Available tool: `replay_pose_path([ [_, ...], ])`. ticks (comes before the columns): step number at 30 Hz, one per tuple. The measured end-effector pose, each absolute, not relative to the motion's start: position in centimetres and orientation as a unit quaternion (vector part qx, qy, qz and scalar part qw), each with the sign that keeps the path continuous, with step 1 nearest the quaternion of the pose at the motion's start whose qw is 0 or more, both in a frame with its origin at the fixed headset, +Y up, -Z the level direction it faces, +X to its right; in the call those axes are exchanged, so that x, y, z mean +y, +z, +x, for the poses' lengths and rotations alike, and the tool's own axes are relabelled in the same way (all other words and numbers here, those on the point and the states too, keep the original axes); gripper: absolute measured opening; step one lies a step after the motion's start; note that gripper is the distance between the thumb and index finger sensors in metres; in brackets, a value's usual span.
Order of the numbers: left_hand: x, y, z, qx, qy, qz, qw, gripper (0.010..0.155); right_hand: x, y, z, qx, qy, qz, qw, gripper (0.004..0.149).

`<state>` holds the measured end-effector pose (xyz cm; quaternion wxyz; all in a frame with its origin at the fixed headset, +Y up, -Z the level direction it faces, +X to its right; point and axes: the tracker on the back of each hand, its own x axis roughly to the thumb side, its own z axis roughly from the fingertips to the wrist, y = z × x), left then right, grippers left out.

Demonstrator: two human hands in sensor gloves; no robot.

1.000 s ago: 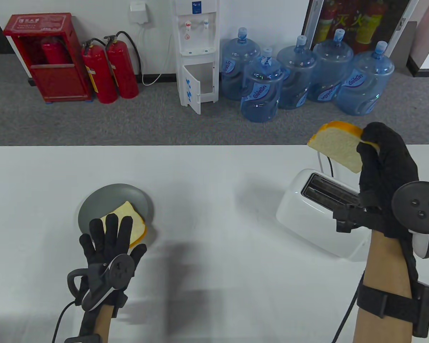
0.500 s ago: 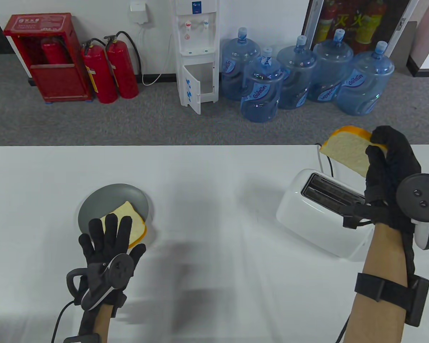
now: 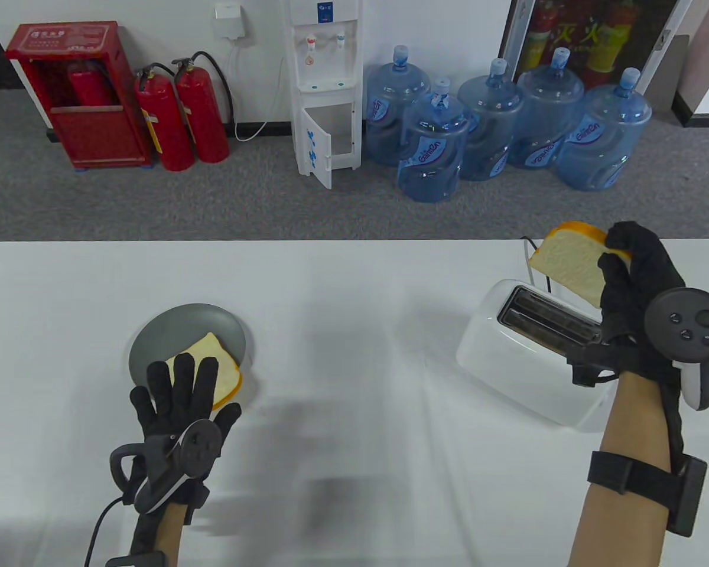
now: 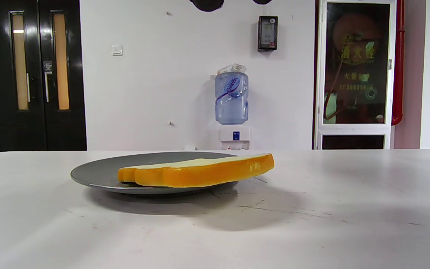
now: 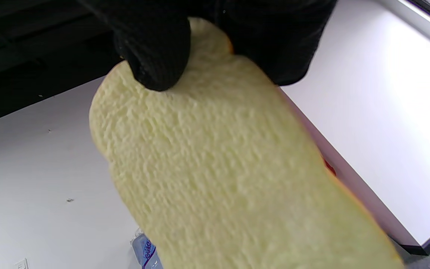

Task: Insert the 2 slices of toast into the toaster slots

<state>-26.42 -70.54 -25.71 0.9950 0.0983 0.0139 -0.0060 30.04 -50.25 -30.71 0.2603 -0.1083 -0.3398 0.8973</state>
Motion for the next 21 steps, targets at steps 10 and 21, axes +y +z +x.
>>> replay_pose_path([
  [10, -70.5, -25.7, -26.4, 0.013, -0.008, 0.096, 0.995, 0.075, -52.4, -31.3, 30.8, -0.317, 0.902, -0.122, 0.268, 0.048],
  [21, -70.6, -25.7, -26.2, 0.008, -0.013, 0.094, 0.995, 0.076, -54.7, -31.8, 31.6, -0.291, 0.912, -0.133, 0.255, 0.048],
])
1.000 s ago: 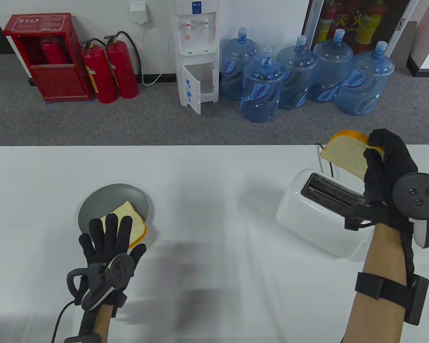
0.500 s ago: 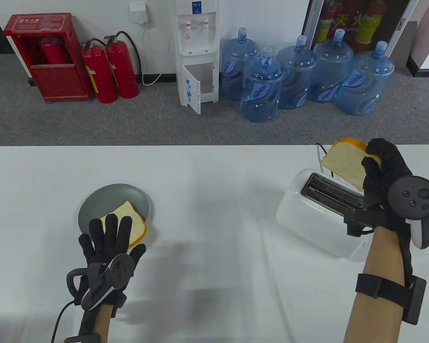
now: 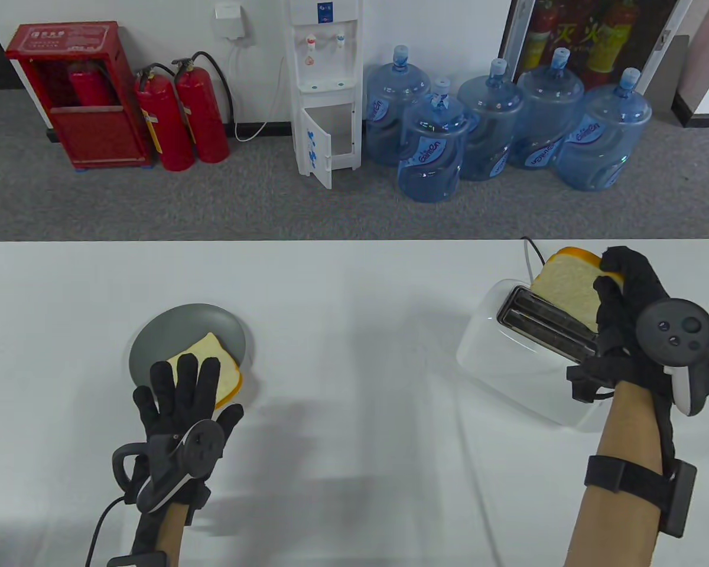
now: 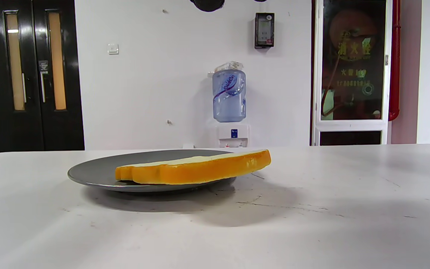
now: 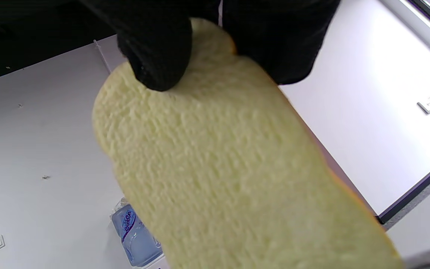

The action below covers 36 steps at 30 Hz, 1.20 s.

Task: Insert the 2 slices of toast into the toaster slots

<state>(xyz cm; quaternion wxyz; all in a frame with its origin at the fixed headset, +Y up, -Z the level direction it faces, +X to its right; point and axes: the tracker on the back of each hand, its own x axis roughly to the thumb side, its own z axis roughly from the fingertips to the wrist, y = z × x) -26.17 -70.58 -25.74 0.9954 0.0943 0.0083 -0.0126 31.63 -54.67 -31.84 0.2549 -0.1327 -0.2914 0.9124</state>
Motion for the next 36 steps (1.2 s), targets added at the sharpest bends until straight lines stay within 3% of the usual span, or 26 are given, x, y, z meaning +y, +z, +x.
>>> replay_pose_path([
  [36, -70.7, -25.7, -25.8, 0.002, -0.019, 0.096, 0.995, 0.076, -58.0, -33.4, 32.1, -0.256, 0.922, -0.122, 0.264, 0.046],
])
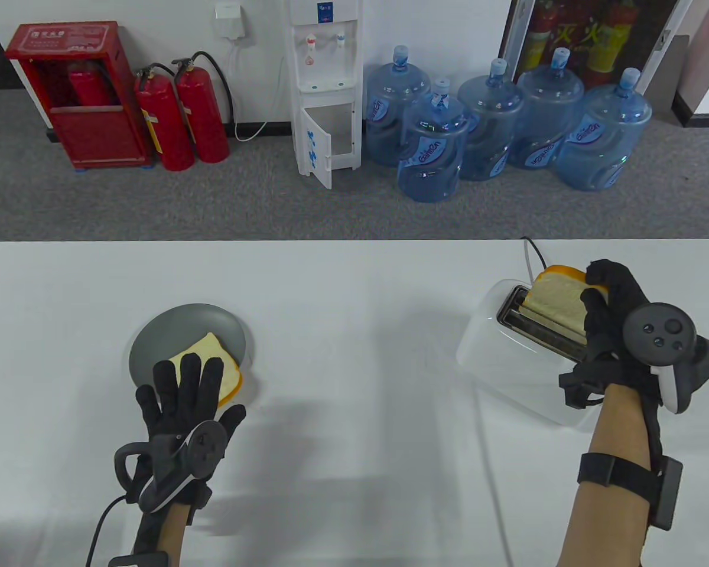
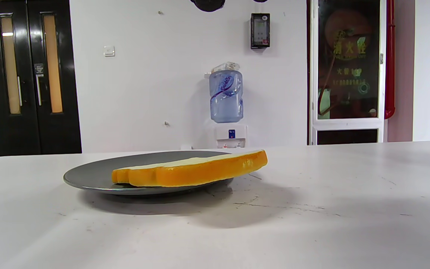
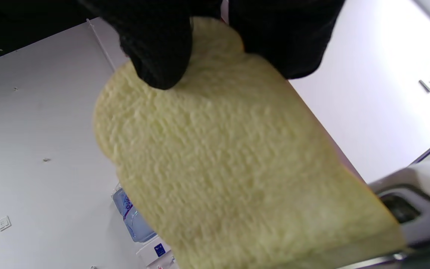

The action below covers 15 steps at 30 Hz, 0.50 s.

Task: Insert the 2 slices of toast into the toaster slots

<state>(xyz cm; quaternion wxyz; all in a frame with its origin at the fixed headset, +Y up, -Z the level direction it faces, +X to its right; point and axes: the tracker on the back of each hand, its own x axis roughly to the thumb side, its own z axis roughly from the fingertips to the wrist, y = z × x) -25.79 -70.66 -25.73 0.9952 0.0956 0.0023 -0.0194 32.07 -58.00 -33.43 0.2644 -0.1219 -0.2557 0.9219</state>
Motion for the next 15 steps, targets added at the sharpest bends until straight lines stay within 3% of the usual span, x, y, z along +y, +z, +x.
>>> replay_pose_path([
  [15, -70.62, -25.74, -25.82, 0.002, -0.02, 0.093, 0.995, 0.076, -58.91, -33.93, 31.69, -0.228, 0.93, -0.12, 0.263, 0.046],
])
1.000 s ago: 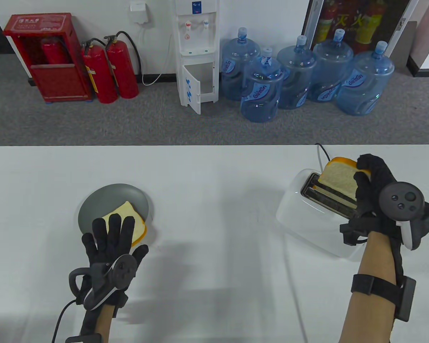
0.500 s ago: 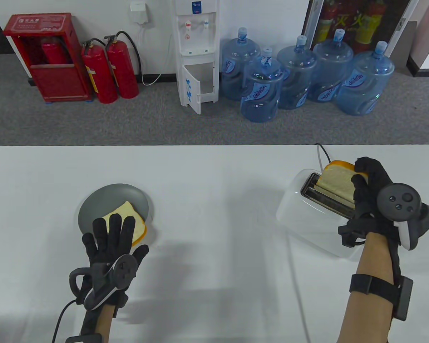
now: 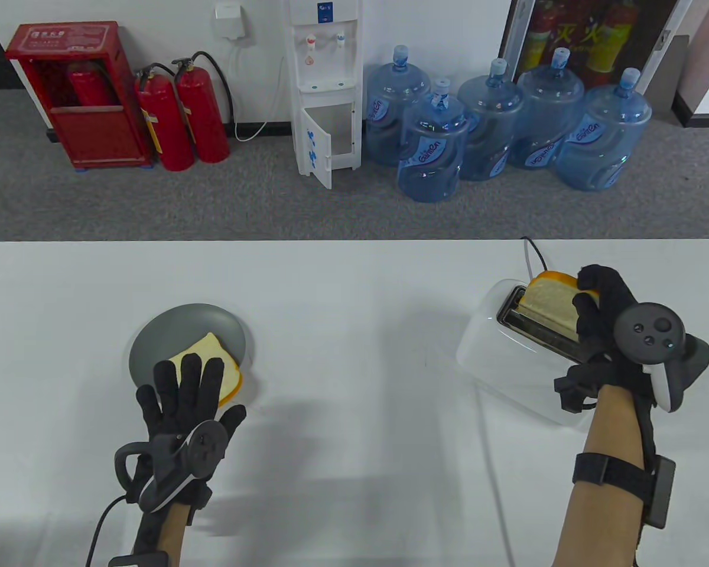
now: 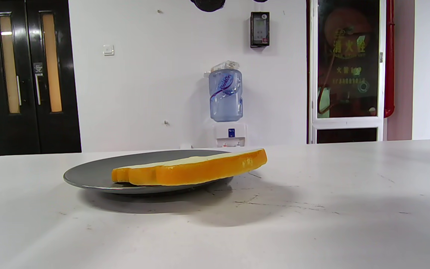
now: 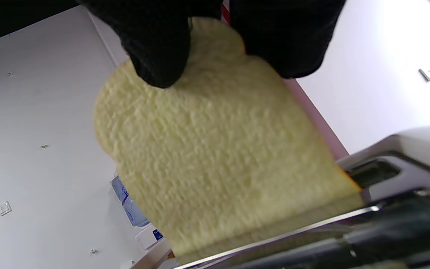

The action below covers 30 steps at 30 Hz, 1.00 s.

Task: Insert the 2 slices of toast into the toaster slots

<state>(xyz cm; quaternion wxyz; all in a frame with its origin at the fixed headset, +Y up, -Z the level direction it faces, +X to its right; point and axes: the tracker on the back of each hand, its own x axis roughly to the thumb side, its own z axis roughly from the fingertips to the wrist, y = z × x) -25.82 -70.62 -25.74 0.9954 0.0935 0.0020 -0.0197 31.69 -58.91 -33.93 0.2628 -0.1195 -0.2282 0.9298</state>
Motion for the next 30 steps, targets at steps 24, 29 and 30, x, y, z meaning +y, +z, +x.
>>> replay_pose_path([
  [24, -70.6, -25.8, -25.7, 0.0, -0.021, 0.092, 0.996, 0.076, -60.1, -34.2, 31.3, -0.2, 0.938, -0.126, 0.252, 0.045],
  [29, -70.6, -25.8, -25.7, 0.0, -0.021, 0.092, 0.996, 0.076, -60.2, -34.1, 31.3, -0.191, 0.939, -0.131, 0.253, 0.045],
  [30, -70.6, -25.8, -25.7, 0.0, -0.021, 0.091, 0.996, 0.076, -60.2, -34.1, 31.4, -0.187, 0.94, -0.133, 0.254, 0.046],
])
